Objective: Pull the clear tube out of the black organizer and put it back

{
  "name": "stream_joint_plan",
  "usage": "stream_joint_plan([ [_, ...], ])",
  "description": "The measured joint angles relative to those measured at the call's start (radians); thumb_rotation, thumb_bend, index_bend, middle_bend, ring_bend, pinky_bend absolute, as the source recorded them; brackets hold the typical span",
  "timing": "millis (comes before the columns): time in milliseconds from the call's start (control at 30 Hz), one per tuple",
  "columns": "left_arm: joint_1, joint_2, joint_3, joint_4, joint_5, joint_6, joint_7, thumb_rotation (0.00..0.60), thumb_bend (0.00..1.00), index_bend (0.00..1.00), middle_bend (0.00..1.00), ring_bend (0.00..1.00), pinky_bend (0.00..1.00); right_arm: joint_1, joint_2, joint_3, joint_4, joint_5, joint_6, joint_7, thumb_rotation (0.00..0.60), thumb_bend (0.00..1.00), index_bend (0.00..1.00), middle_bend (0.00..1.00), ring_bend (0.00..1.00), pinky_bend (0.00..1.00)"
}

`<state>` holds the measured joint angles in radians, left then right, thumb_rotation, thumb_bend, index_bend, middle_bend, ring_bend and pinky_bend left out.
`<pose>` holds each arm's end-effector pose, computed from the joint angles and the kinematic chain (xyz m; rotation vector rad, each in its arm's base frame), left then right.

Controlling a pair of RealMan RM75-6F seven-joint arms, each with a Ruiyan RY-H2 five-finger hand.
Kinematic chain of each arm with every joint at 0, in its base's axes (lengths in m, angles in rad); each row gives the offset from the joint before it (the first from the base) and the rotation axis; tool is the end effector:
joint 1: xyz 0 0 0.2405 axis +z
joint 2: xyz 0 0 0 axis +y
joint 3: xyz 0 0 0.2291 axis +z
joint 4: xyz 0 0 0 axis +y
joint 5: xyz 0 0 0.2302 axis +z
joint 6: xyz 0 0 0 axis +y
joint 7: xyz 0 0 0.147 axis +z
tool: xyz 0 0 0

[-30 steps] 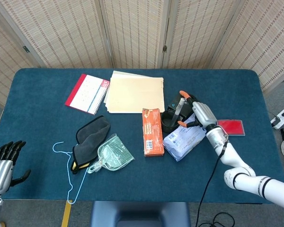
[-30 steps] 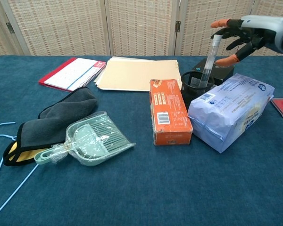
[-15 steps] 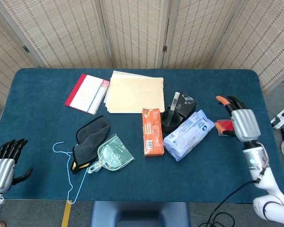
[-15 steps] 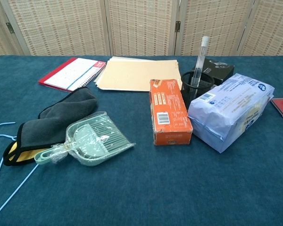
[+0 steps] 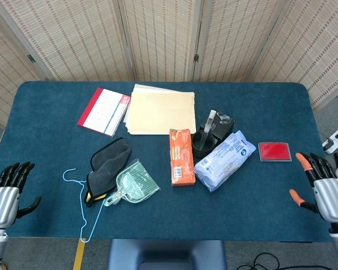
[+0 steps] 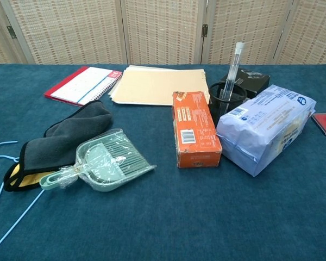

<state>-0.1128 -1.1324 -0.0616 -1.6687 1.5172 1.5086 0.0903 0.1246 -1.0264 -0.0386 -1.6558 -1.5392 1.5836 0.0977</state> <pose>-0.2708 0.1926 0.1234 -1.4055 -0.8384 -0.9456 -0.2847 -0.1747 0.1519 1.4130 -0.8919 0.9971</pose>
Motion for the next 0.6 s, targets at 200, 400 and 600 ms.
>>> stream_joint_plan([
  [200, -0.004, 0.000, -0.003, 0.001, -0.006, -0.006, 0.001, 0.600, 0.30, 0.14, 0.13, 0.07, 0.11, -0.033, -0.005, 0.004, 0.022, -0.007, 0.020, 0.031, 0.600, 0.24, 0.00, 0.06, 0.00, 0.05],
  [400, -0.002, -0.001, -0.002, 0.005, -0.012, -0.008, -0.002, 0.600, 0.31, 0.14, 0.13, 0.07, 0.11, -0.030, -0.004, 0.020, 0.021, -0.015, 0.001, 0.045, 0.600, 0.24, 0.00, 0.07, 0.00, 0.05],
  [600, -0.003, 0.000, -0.002, 0.008, -0.015, -0.010, -0.006, 0.600, 0.31, 0.14, 0.13, 0.07, 0.11, -0.035, -0.004, 0.032, 0.018, -0.019, -0.005, 0.051, 0.600, 0.24, 0.00, 0.07, 0.00, 0.05],
])
